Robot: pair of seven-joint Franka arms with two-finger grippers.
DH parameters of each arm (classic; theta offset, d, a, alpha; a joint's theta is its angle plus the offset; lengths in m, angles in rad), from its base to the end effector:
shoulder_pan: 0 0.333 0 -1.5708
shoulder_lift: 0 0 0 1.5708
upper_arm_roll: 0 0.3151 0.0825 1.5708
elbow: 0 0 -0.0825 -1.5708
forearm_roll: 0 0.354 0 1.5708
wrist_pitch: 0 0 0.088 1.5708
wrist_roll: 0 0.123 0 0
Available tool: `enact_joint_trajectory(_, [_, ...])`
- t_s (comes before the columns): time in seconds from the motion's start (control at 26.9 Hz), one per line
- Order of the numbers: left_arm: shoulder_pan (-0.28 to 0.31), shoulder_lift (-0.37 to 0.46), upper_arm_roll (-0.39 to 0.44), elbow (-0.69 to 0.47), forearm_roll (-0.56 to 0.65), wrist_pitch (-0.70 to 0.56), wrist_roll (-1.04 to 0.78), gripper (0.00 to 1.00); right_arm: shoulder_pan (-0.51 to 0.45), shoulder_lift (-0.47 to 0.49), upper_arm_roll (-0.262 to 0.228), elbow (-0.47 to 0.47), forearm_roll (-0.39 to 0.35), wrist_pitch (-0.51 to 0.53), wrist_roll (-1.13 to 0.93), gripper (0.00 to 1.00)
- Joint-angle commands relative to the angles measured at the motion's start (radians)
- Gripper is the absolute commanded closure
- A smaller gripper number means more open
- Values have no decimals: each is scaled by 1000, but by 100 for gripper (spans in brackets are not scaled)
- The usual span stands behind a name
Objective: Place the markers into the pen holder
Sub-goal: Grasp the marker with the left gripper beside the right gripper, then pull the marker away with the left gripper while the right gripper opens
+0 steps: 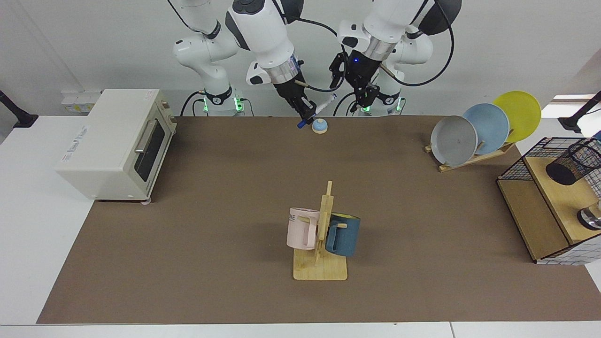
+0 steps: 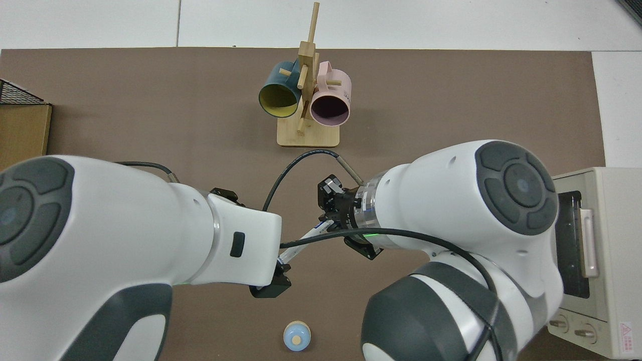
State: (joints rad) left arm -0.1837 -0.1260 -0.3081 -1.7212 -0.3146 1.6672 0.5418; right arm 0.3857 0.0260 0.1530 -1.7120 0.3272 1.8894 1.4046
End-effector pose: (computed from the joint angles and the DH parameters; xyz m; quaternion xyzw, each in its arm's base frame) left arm 0.4166 -0.2741 0.6146 0.8658 -0.4800 0.0364 0.1366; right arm 0.4662 0.3110 0.5649 -0.8763 0.4483 0.0900 0.1519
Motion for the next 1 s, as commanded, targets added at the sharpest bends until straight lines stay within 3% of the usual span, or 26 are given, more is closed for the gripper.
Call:
enact_joint_trajectory(0.0, [-17, -20, 7, -9, -6, -4, 59, 0, -4, 12, 0, 19, 42, 11, 42, 100])
enact_joint_trajectory(0.33, [-29, -43, 7, -32, -6, -9, 93, 2, -5, 15, 0, 26, 128, 11, 71, 100])
enact_joint_trajectory(0.56, [-36, -47, 7, -32, -6, -20, 92, 25, -8, 15, -1, 26, 145, 10, 73, 100])
enact_joint_trajectory(0.67, [-37, -47, 7, -32, -6, -21, 86, 45, -7, 15, 0, 26, 147, 8, 73, 100])
enact_joint_trajectory(0.96, [-37, -52, 7, -34, -3, -24, 84, 80, -8, 17, 0, 34, 148, -3, 73, 100])
